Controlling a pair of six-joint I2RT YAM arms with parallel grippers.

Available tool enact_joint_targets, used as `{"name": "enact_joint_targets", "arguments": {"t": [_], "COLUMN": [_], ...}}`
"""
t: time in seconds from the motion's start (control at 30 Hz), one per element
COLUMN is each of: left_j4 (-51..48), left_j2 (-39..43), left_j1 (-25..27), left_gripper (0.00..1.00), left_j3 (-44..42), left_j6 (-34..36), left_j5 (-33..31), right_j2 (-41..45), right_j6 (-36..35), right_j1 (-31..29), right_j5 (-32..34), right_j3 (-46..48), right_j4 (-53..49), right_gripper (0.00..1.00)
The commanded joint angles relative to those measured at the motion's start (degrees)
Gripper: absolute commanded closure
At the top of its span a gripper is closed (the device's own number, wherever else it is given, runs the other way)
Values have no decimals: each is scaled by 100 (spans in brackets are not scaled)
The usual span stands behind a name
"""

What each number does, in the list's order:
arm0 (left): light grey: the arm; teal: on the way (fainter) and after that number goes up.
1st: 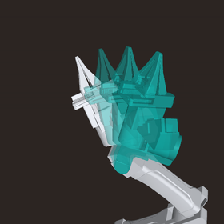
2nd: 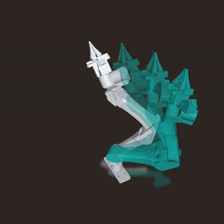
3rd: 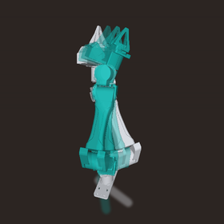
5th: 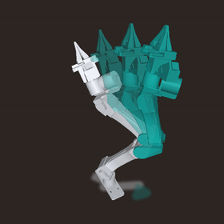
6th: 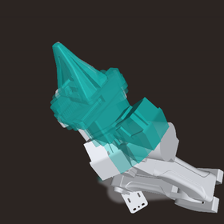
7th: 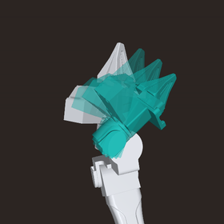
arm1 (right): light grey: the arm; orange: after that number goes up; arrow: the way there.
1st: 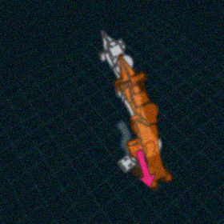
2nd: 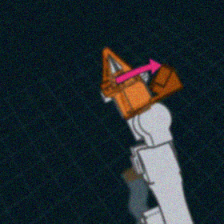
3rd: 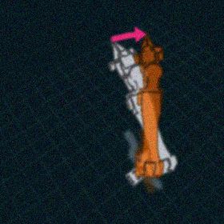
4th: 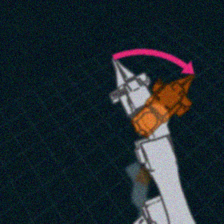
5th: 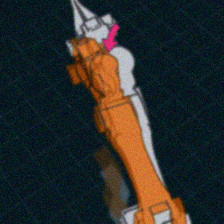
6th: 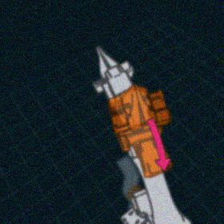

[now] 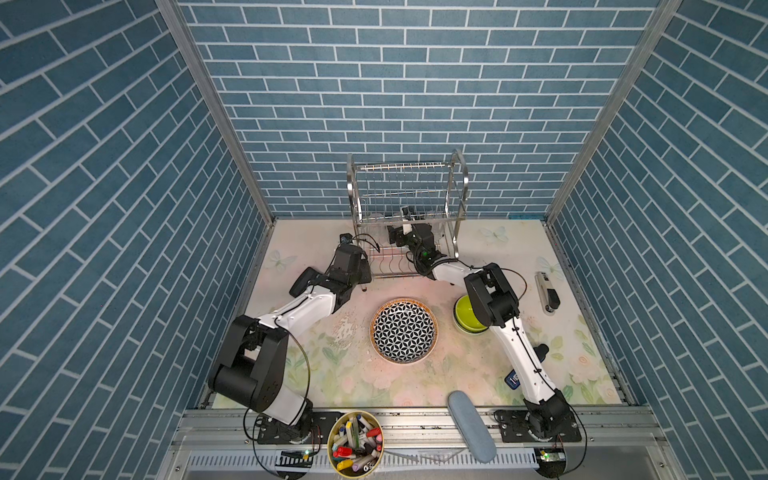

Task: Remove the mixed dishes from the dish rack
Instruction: 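Close the right gripper around a clear cup in the rack, then lift the clear cup out of the rack with the right gripper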

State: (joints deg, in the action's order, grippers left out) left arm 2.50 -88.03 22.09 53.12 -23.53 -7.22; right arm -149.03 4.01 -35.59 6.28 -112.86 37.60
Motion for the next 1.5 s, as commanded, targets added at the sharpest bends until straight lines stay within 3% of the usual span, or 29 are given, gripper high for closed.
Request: {"name": "enact_joint_targets", "arguments": {"t": [0.0, 0.27, 0.47, 0.73, 1.1, 1.47], "left_j4": [-527, -549, -534, -471, -496, -523], "left_j2": [-291, -361, -347, -293, -307, -296], "left_j1": [-20, -20, -25, -21, -20, -20], "left_gripper": [94, 94, 94, 94, 94, 94], "left_j3": [-135, -101, -91, -133, -139, -117], "left_j6": [-220, -216, -231, -244, -240, -249], "left_j5": [258, 274, 311, 305, 242, 265], "right_j2": [-191, -142, 298, 1087, 1902, 2654], "right_j6": [3, 129, 355, 799, 1295, 2373], "right_j1": [123, 132, 124, 38, -224, -279], "right_j5": [136, -5, -98, -335, -514, -809], "right_j3": [-479, -405, 277, 1372, 2472, 3143], "right_j4": [-273, -282, -39, 250, 507, 531], "right_gripper": [11, 29, 56, 73, 86, 94]}}
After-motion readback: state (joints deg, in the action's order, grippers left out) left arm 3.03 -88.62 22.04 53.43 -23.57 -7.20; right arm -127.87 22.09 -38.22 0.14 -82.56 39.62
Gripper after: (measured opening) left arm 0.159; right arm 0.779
